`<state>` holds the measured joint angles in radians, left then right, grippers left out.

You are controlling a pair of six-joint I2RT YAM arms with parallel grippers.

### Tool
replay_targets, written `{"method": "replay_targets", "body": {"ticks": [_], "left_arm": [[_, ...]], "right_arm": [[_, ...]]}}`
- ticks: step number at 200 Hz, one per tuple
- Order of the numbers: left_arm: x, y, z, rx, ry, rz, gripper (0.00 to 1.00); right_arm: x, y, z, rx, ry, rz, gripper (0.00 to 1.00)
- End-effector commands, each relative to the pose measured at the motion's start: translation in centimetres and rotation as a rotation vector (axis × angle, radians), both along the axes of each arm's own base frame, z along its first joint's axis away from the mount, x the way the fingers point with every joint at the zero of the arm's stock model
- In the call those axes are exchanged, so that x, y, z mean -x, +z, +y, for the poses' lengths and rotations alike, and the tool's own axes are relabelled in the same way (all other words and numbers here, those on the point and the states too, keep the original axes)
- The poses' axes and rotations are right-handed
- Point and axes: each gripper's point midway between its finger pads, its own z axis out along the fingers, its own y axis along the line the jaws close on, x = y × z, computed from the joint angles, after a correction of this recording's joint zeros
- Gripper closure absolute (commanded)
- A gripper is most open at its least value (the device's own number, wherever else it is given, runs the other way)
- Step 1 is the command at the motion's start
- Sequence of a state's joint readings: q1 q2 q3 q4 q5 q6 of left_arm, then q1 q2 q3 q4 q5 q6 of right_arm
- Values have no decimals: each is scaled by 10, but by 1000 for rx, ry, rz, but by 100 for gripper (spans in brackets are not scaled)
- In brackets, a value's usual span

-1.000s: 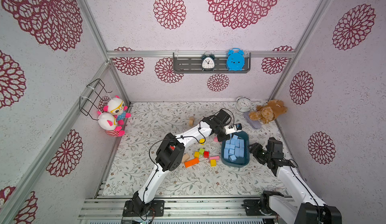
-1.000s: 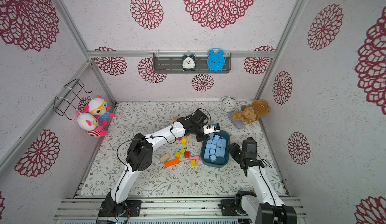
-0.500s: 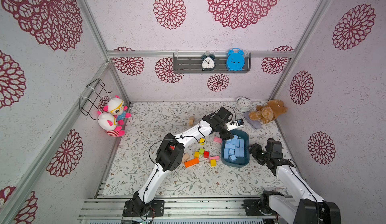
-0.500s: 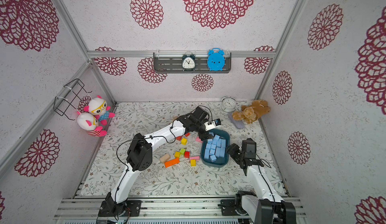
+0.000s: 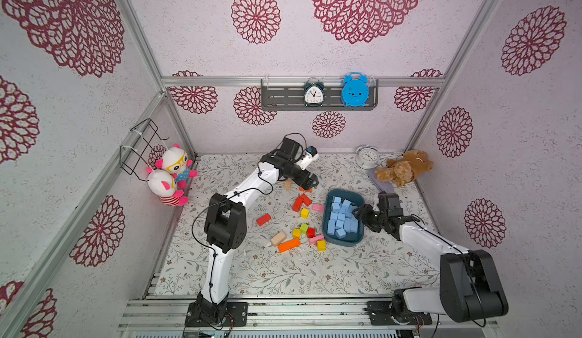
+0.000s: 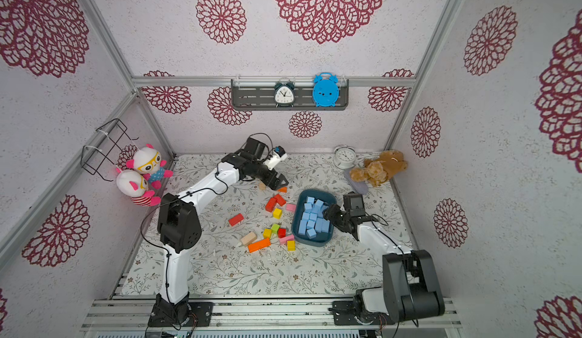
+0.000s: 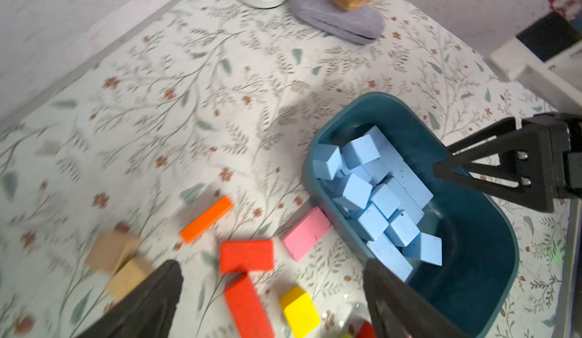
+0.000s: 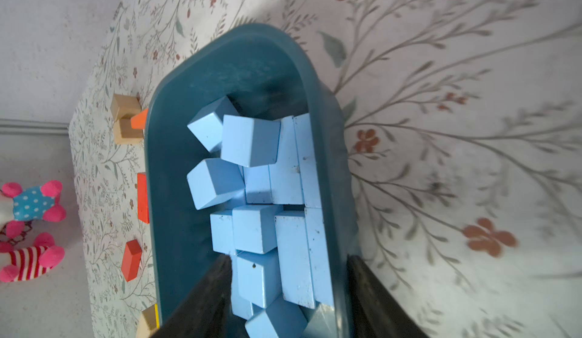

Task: Pick out the blue building blocks
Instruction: Move the storage box to the center of the board, then reset both arms

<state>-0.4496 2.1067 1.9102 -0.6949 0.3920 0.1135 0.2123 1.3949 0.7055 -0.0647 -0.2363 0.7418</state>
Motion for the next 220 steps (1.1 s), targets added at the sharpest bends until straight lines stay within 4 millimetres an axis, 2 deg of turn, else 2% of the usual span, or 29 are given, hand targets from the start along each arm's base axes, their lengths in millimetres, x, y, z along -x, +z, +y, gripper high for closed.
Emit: {"method": "replay_targets", "body": {"ticks": [1,9,12,15,22,41,49,52,54,58,91,116,144,175,190,203,220], "left_arm": [[2,12,40,62,122,65,4],[0,12,60,64,164,66,3],[0,6,66,60,180,76,3],[1,19,75,70,196,50,3],[1,20,92,70,236,39,2],[1,20,140,91,352,31,2],[2,18,161,101,404,33,3],[3,18,168,105,422,31,3],[3,18,174,106,438,29,2],[4,16,184,109,467,30,3],[14,-5,268,129,719,15,3],[30,-23,310,87,843,-42,3],[46,-42,333,38,930,-138,3],[57,-47,335,103,965,-337,3],[61,-37,327,119,947,-474,3],[64,-38,316,77,925,-477,3],[64,-38,319,49,958,-500,3]], "right_arm": [[-26,24,33,-3,81,-99,40],[-31,26,41,3,99,-104,40],[-33,28,42,7,102,-107,40],[-35,27,44,12,107,-107,40],[-38,29,46,21,113,-108,40],[-44,38,41,74,103,-131,39],[-44,43,34,110,91,-147,31],[-45,45,31,127,86,-155,20],[-45,47,30,134,85,-161,6],[-45,50,26,158,77,-172,1],[-42,64,-14,375,29,-244,1],[-38,73,-50,523,-35,-301,1],[-32,82,-93,631,-127,-363,1],[-24,83,-138,661,-240,-419,1],[-21,82,-149,697,-257,-452,1],[-21,80,-156,733,-259,-482,1],[-22,77,-162,774,-252,-535,1]]}}
